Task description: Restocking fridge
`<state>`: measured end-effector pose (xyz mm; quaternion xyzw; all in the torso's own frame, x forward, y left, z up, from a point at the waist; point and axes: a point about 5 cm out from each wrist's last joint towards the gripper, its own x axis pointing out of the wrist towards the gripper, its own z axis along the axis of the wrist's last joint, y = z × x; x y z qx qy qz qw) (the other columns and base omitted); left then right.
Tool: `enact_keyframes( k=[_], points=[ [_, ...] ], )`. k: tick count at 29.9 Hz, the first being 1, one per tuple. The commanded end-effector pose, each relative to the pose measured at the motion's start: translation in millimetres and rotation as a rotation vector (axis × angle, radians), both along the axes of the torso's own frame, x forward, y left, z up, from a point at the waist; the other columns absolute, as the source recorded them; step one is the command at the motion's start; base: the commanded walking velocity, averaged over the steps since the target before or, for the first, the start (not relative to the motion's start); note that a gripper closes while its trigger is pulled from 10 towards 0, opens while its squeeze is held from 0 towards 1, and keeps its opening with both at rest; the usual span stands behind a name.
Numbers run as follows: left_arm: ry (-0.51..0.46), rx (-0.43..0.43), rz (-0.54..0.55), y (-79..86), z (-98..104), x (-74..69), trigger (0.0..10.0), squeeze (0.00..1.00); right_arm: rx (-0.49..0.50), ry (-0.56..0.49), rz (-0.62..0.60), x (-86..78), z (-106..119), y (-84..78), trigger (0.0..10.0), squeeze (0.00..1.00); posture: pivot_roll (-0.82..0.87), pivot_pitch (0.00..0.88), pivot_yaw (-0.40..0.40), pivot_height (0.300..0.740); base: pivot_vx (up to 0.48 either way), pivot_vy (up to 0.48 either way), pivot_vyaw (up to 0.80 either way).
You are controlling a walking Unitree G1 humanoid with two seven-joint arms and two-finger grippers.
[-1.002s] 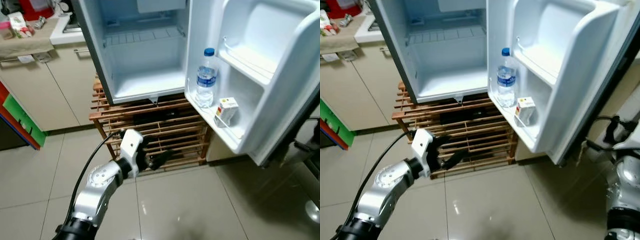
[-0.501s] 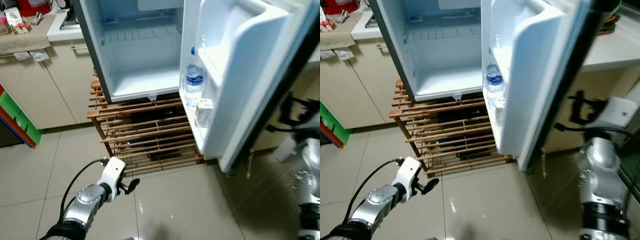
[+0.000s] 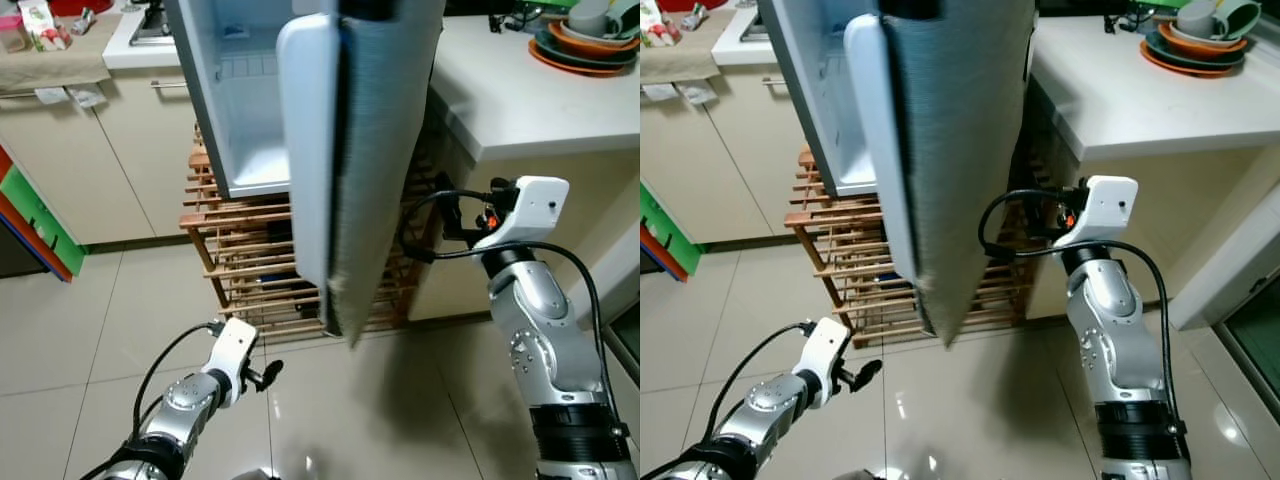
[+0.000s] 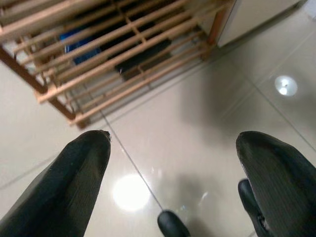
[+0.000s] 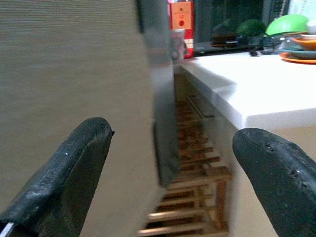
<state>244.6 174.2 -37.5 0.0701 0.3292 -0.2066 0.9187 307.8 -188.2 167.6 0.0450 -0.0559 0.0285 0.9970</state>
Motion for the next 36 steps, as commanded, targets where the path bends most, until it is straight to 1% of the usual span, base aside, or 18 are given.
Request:
enact_keyframes(
  k=[1, 7, 11, 14, 15, 16, 17, 18, 21, 24, 25, 26, 27, 28, 29, 31, 33, 36],
  points=[
    [0.003, 0.003, 0.02, 1.9, -1, 0.0, 10.0, 0.0, 0.0, 0.007, -0.023, -1.6, 2, -7.2, 10.0, 0.0, -0.13, 0.0, 0.008, 0.74, 0.0, 0.0, 0.0],
    [0.011, 0.007, 0.045, 3.0, -3, -1.0, 10.0, 0.0, 0.009, -0.001, -0.028, -2.3, 4, -7.5, 10.0, 0.0, -0.13, 0.0, 0.014, 0.74, 0.0, 0.0, 0.0],
    [-0.082, 0.022, 0.074, 1.5, 6, 9.2, 10.0, 0.0, 0.022, -0.008, -0.035, -4.4, 3, -10.3, 10.0, 0.0, -0.13, 0.0, 0.016, 0.74, 0.0, 0.0, 0.0],
    [-0.293, -0.063, 0.11, -5.5, 38, 38.6, 10.0, 0.0, 0.017, -0.014, -0.072, -6.8, 0, -15.8, 10.0, 0.0, -0.13, 0.0, 0.018, 0.74, 0.0, 0.0, 0.0],
    [-0.43, -0.12, 0.068, -12.5, 63, 52.2, 10.0, 0.0, 0.017, -0.017, -0.085, -7.6, -2, -17.7, 10.0, 0.0, -0.13, 0.0, 0.018, 0.74, 0.0, 0.0, 0.0],
    [-0.43, -0.12, 0.068, -12.5, 63, 52.2, 10.0, 0.0, 0.017, -0.017, -0.085, -7.6, -2, -17.7, 10.0, 0.0, -0.13, 0.0, 0.018, 0.74, 0.0, 0.0, 0.0],
    [-0.519, -0.159, 0.03, -17.7, 81, 58.3, 10.0, 0.0, 0.012, -0.013, -0.08, -7.9, -4, -16.7, 10.0, 0.0, -0.13, 0.0, 0.021, 0.74, 0.0, 0.0, 0.0],
    [-0.549, -0.18, 0.021, -20.0, 89, 59.4, 10.0, 0.0, 0.011, -0.01, -0.076, -8.1, -6, -15.9, 10.0, 0.0, -0.13, 0.0, 0.021, 0.74, 0.0, 0.0, 0.0],
    [-0.608, -0.215, 0.004, -25.3, 105, 59.2, 10.0, 0.0, 0.013, -0.002, -0.069, -8.2, -8, -14.3, 10.0, 0.0, -0.12, 0.0, 0.021, 0.74, 0.0, 0.0, 0.0],
    [-0.677, -0.223, -0.055, -39.9, 125, 62.2, 10.0, 0.0, 0.023, 0.012, -0.07, -7.1, -12, -12.6, 10.0, 0.0, -0.1, 0.0, 0.016, 0.74, 0.0, 0.0, 0.0],
    [-0.677, -0.223, -0.055, -39.9, 125, 62.2, 10.0, 0.0, 0.023, 0.012, -0.07, -7.1, -12, -12.6, 10.0, 0.0, -0.1, 0.0, 0.016, 0.74, 0.0, 0.0, 0.0],
    [-0.713, -0.242, -0.043, -44.1, 136, 67.2, 10.0, 0.0, 0.028, 0.014, -0.07, -6.6, -13, -10.8, 10.0, 0.0, -0.1, 0.0, 0.013, 0.74, 0.0, 0.0, 0.0],
    [-0.793, -0.293, 0.006, -47.8, 163, 74.6, 10.0, 0.0, 0.034, 0.003, -0.069, -6.2, -12, -6.6, 10.0, 0.0, -0.1, 0.0, 0.014, 0.74, 0.0, 0.0, 0.0],
    [-0.793, -0.293, 0.006, -47.8, 163, 74.6, 10.0, 0.0, 0.034, 0.003, -0.069, -6.2, -12, -6.6, 10.0, 0.0, -0.1, 0.0, 0.014, 0.74, 0.0, 0.0, 0.0],
    [-0.825, -0.317, 0.031, -47.9, 176, 75.8, 10.0, 0.0, 0.037, -0.008, -0.068, -6.2, -11, -4.7, 10.0, 0.0, -0.1, 0.0, 0.014, 0.74, 0.0, 0.0, 0.0],
    [-0.899, -0.316, 0.165, -38.5, 199, 80.2, 10.0, 0.0, 0.03, -0.053, -0.076, -7.2, -4, -3.3, 10.0, 0.0, -0.1, 0.0, 0.016, 0.74, 0.0, 0.0, 0.0],
    [-0.936, -0.309, 0.236, -32.5, 209, 81.3, 10.0, 0.0, 0.019, -0.071, -0.078, -7.8, -1, -2.6, 10.0, 0.0, -0.1, 0.0, 0.016, 0.74, 0.0, 0.0, 0.0],
    [-0.91, -0.315, 0.4, -22.1, 214, 78.8, 10.0, 0.0, 0.016, -0.068, -0.089, -7.4, -2, -2.5, 10.0, 0.0, -0.1, 0.0, 0.016, 0.74, 0.0, 0.0, 0.0]
  ],
)
